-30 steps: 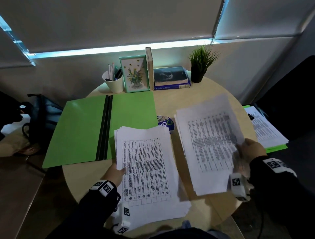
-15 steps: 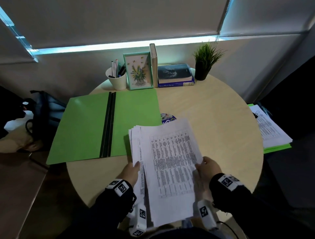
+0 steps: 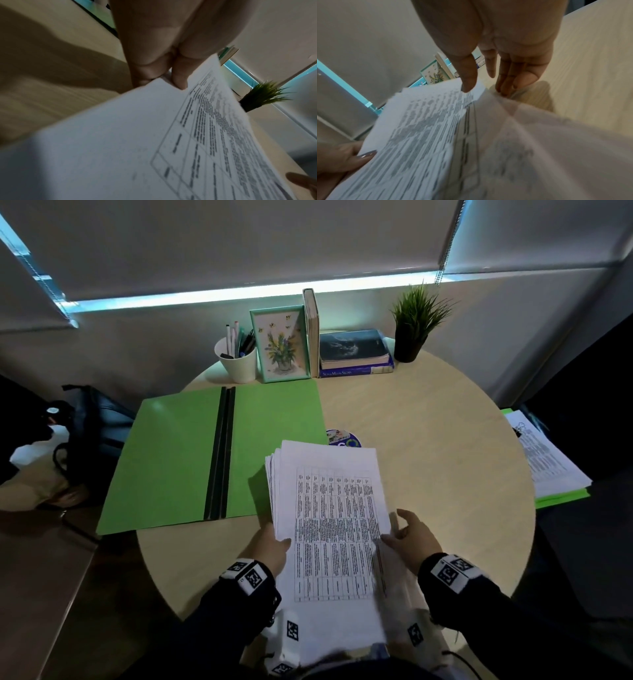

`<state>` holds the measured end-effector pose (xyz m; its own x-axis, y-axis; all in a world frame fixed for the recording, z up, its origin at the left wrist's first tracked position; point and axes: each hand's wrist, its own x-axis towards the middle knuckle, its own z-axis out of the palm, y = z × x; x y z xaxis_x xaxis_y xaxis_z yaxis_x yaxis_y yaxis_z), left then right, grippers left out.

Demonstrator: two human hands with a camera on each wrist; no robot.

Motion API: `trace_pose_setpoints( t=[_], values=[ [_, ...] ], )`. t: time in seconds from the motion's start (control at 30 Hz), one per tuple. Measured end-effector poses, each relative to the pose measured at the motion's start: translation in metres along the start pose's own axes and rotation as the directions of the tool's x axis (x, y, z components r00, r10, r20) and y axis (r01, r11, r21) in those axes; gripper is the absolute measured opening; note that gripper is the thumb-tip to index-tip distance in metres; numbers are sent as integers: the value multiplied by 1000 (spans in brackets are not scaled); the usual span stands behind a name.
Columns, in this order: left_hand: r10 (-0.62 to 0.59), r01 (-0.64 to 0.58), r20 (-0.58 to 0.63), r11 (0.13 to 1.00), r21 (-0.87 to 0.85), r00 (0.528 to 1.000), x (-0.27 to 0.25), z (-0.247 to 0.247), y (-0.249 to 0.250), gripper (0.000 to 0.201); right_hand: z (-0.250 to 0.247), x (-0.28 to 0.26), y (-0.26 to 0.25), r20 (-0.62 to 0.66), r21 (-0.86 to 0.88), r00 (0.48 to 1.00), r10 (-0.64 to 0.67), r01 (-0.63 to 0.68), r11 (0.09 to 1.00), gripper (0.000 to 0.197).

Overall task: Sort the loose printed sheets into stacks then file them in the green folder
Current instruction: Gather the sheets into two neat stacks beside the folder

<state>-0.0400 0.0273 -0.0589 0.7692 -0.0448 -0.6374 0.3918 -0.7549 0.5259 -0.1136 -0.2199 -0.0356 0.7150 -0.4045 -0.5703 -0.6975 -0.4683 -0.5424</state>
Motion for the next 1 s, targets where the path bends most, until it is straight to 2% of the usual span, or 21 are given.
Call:
trace_pose_setpoints(
  t=[0.1, 0.2, 0.27, 0.37, 0.47, 0.57, 0.63, 0.77, 0.83, 0.93, 1.0],
  values=[
    [43, -45, -45, 998, -54, 998, 0, -2, 4, 32, -10, 2, 4, 12, 91, 1000, -13, 12, 996, 65],
    [100, -107, -45, 978, -180, 994, -15, -8, 27, 40, -17, 6, 4, 31, 306, 998, -61, 49, 951, 36],
    [131, -142, -57, 944, -297, 990, -27, -13, 47, 50, -22, 8, 1, -52, 447, 996, -71, 87, 890, 23],
    [225, -276, -181, 899, -340, 957, -37, -21, 75, 47, -32, 1, -15, -203, 558, 970, -135, 228, 798, 29],
    [302, -423, -360, 843, -331, 883, -44, -27, 93, 35, -45, -20, -42, -376, 571, 905, -197, 394, 721, 33],
    [371, -526, -425, 780, -340, 826, -58, -26, 108, 28, -53, -40, -59, -506, 511, 810, -298, 559, 653, 34],
    [382, -538, -420, 759, -366, 824, -67, -23, 112, 29, -55, -48, -63, -536, 467, 772, -341, 608, 643, 34],
    [435, -581, -400, 707, -403, 807, -79, -23, 112, 44, -54, -52, -59, -497, 466, 806, -320, 560, 685, 31],
    [443, -593, -404, 686, -422, 800, -79, -29, 114, 44, -59, -54, -62, -522, 472, 791, -320, 580, 664, 33],
    [440, -605, -426, 670, -430, 791, -76, -40, 117, 41, -77, -56, -73, -618, 418, 718, -320, 645, 640, 44],
    [441, -611, -433, 655, -443, 786, -76, -44, 119, 42, -91, -61, -83, -692, 343, 626, -359, 723, 600, 64]
  ],
)
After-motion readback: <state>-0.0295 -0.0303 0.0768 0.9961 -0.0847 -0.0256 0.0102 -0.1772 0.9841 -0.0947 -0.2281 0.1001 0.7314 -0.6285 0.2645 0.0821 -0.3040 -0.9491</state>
